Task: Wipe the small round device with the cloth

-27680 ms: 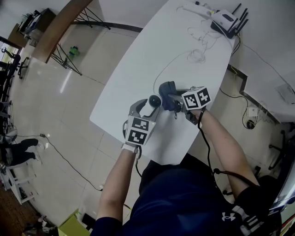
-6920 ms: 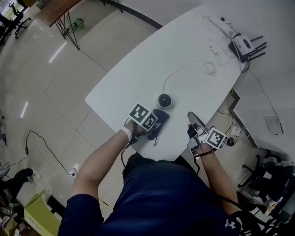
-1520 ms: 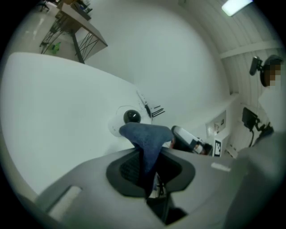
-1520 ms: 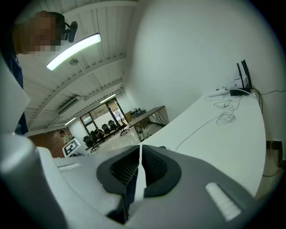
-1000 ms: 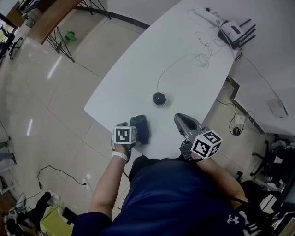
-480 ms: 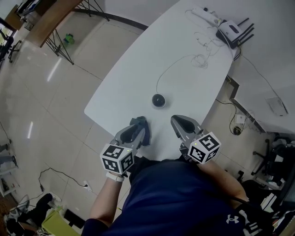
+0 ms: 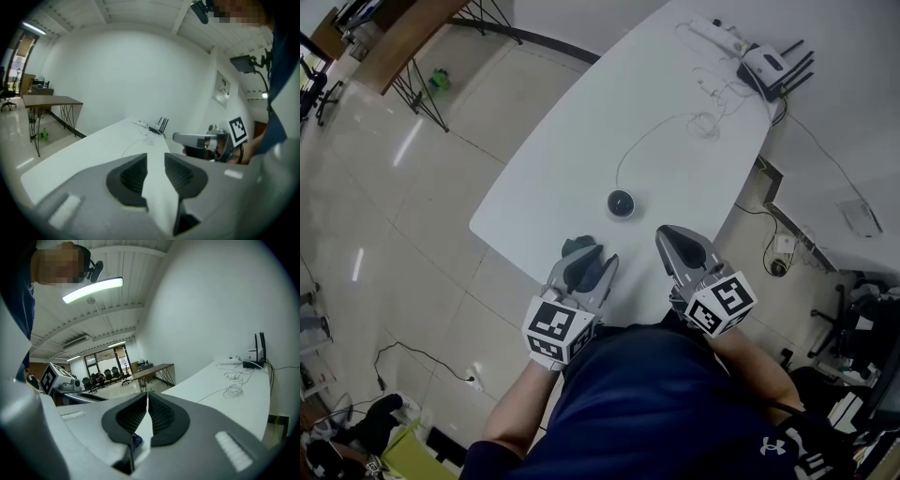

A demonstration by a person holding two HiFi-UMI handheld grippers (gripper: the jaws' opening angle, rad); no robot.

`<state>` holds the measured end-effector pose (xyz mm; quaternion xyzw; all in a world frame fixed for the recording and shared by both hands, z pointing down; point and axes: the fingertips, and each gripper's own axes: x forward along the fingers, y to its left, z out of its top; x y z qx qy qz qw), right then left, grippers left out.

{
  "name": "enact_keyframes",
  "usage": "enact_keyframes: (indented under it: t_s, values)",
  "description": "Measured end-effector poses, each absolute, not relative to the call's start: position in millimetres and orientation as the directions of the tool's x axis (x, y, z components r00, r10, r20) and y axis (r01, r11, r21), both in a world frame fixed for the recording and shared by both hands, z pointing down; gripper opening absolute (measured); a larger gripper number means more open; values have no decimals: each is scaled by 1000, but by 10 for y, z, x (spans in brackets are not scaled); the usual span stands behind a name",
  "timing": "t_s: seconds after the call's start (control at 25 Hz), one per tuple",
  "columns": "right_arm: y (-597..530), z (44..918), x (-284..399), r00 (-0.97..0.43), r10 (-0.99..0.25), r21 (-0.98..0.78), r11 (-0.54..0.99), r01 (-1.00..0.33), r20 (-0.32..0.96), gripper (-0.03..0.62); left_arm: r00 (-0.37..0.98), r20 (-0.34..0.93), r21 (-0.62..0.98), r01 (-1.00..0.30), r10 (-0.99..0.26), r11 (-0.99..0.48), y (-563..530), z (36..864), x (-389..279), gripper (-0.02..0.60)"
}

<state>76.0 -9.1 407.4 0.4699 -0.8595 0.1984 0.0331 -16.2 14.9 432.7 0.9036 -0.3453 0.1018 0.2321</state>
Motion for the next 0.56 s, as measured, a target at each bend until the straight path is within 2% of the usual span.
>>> enact_keyframes:
  t_s: [0.56]
  values:
    - [24,4084,807,-546,-801,-305,470,-828,248,18,747,367,341,-663,-555,-666,261,4388,-113,110]
